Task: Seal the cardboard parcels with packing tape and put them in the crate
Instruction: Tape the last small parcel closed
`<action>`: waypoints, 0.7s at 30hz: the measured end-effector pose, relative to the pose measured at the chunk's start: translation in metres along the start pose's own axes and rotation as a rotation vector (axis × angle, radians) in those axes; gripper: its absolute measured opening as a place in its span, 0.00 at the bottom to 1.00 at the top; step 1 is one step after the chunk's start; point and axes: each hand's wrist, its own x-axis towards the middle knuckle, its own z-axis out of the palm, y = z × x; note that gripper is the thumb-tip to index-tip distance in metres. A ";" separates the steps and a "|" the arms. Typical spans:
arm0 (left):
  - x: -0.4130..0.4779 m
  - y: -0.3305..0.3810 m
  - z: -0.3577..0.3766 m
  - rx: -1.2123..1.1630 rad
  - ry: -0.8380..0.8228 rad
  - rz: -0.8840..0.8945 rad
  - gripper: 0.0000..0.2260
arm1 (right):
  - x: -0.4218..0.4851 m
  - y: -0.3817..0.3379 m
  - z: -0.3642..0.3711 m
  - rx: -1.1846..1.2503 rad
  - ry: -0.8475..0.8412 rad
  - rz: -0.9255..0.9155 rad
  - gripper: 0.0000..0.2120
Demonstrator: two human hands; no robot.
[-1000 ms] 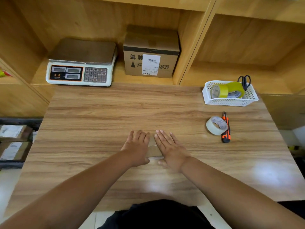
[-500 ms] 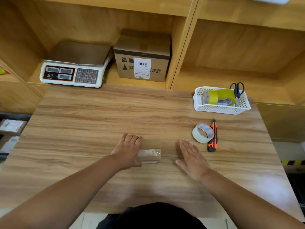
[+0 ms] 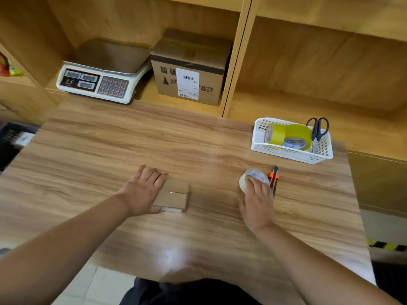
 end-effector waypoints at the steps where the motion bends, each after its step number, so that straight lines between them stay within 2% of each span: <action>1: 0.000 0.002 0.001 -0.017 -0.003 -0.018 0.49 | 0.002 0.005 0.001 -0.007 0.000 0.018 0.31; 8: -0.009 0.018 -0.007 -0.144 -0.036 -0.194 0.53 | 0.017 0.023 -0.003 0.049 -0.084 0.062 0.19; 12: -0.012 0.028 -0.018 -0.212 0.013 -0.243 0.49 | 0.020 0.027 -0.007 0.021 -0.141 0.027 0.14; 15: -0.010 0.038 -0.025 -0.249 0.095 -0.220 0.46 | 0.018 0.024 -0.014 0.028 -0.174 0.056 0.07; 17: -0.006 0.045 -0.030 -0.262 0.135 -0.181 0.43 | 0.012 0.022 -0.012 0.071 -0.131 0.046 0.03; 19: 0.001 0.053 -0.037 -0.277 0.153 -0.133 0.42 | 0.004 0.018 -0.009 0.116 -0.106 0.017 0.05; 21: 0.009 0.062 -0.044 -0.288 0.148 -0.072 0.40 | -0.003 0.013 -0.006 0.130 -0.148 0.011 0.04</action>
